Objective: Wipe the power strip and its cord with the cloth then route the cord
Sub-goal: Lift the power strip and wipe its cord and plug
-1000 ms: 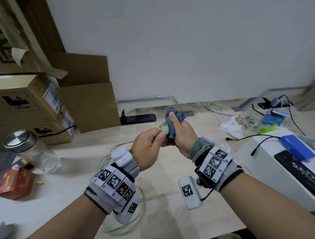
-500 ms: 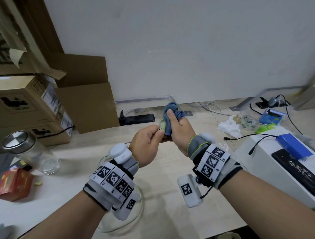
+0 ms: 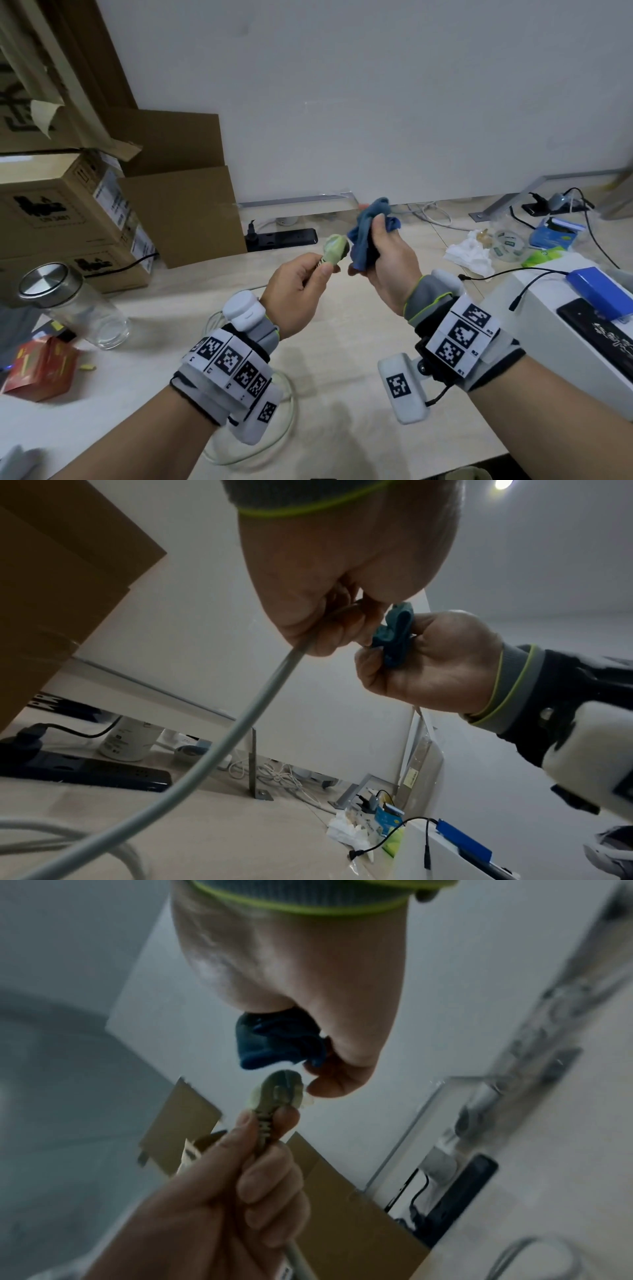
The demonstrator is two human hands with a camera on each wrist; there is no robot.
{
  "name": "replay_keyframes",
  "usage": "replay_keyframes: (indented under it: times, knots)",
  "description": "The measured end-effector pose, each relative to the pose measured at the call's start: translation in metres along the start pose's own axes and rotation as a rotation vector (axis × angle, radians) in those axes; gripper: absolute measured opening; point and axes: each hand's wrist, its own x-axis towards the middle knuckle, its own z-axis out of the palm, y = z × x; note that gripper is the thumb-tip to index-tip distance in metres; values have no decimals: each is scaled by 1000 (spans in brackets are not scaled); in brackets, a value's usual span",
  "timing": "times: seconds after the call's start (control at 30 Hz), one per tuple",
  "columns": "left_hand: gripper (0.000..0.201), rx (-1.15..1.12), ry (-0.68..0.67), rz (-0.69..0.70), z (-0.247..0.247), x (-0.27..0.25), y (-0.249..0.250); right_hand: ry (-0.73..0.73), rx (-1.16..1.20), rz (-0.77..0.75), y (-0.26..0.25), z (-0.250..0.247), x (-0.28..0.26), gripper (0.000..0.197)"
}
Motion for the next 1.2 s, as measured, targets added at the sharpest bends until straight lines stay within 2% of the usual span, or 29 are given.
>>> replay_keyframes:
  times: [0.1, 0.17, 0.23, 0.33, 0.4, 0.43, 0.5, 0.57, 0.7, 0.87, 1.03, 1.13, 1.2]
  knots:
    - [49, -51, 13, -63, 2, 1, -2, -98, -202, -112, 7, -4, -4, 23]
    - [46, -50, 28, -98, 1, 3, -3, -104, -257, -199, 9, -5, -7, 24]
    - [41, -52, 25, -117, 2, 4, -3, -43, -305, -323, 8, -5, -11, 25]
    - [39, -68, 19, -130, 5, 5, -1, 136, -367, -445, 12, 0, -11, 17]
    - [40, -62, 24, -112, 5, 6, 0, 169, -460, -400, 17, 5, -9, 13]
    - [37, -43, 23, -91, 5, 7, 0, 148, -532, -352, 21, 6, -9, 20]
    - [31, 23, 15, -40, 4, 8, 2, 83, -590, -275, 24, 7, -9, 21]
    - [26, 77, 3, 18, 2, 9, 5, 12, -541, -253, 21, 5, -10, 17]
    - [28, 133, -20, 115, -1, 8, 8, -106, -365, -237, 11, 6, -11, 24]
    - [30, 160, -15, 149, -3, 8, 2, -133, -387, -234, 5, 6, -5, 21]
    - [28, 205, -13, 137, -2, 8, 1, -87, -300, 5, 3, 10, 0, 35]
    - [31, 249, -13, 109, -5, 9, -1, -164, -217, 111, -4, 11, -3, 34]
    - [30, 298, -9, 97, -6, 10, 0, -221, -270, 58, -6, 13, -7, 23]
